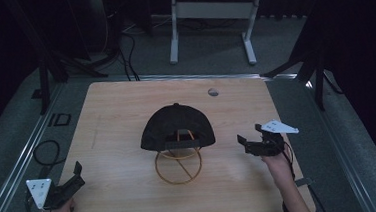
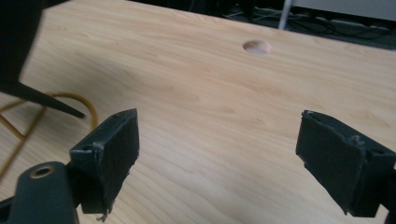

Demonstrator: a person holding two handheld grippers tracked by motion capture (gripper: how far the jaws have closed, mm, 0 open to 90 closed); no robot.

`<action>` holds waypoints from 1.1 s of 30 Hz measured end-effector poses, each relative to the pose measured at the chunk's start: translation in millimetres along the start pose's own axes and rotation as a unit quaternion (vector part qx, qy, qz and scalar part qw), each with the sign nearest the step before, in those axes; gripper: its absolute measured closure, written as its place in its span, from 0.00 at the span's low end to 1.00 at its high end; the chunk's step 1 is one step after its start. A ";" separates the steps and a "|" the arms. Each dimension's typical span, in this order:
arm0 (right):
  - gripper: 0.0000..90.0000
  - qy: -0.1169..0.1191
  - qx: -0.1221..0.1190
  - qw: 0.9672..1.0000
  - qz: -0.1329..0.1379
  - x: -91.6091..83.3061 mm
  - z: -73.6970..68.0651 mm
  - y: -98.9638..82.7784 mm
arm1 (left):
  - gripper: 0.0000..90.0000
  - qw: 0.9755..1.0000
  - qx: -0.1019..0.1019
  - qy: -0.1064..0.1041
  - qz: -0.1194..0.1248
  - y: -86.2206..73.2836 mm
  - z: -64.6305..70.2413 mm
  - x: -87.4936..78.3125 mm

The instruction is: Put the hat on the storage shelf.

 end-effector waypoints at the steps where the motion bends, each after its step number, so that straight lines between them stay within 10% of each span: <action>1: 0.15 -0.001 0.001 1.000 -0.002 0.0 2.4 -3.7 | 0.01 1.000 0.000 0.000 0.000 0.0 0.0 0.0; 33: 0.15 -0.110 0.054 0.992 -0.012 -34.4 83.7 -71.3 | 0.01 1.000 -0.001 0.001 -0.001 -0.1 0.1 -0.1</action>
Point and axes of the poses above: each handheld gripper's, and its own axes: x roughly forward along the jaws, y roughly out of its top, z roughly to its right, the point moved 8 cm from there along x, roughly forward along the jaws, and after that the axes turned 8 degrees about x, right-handed, at the moved point
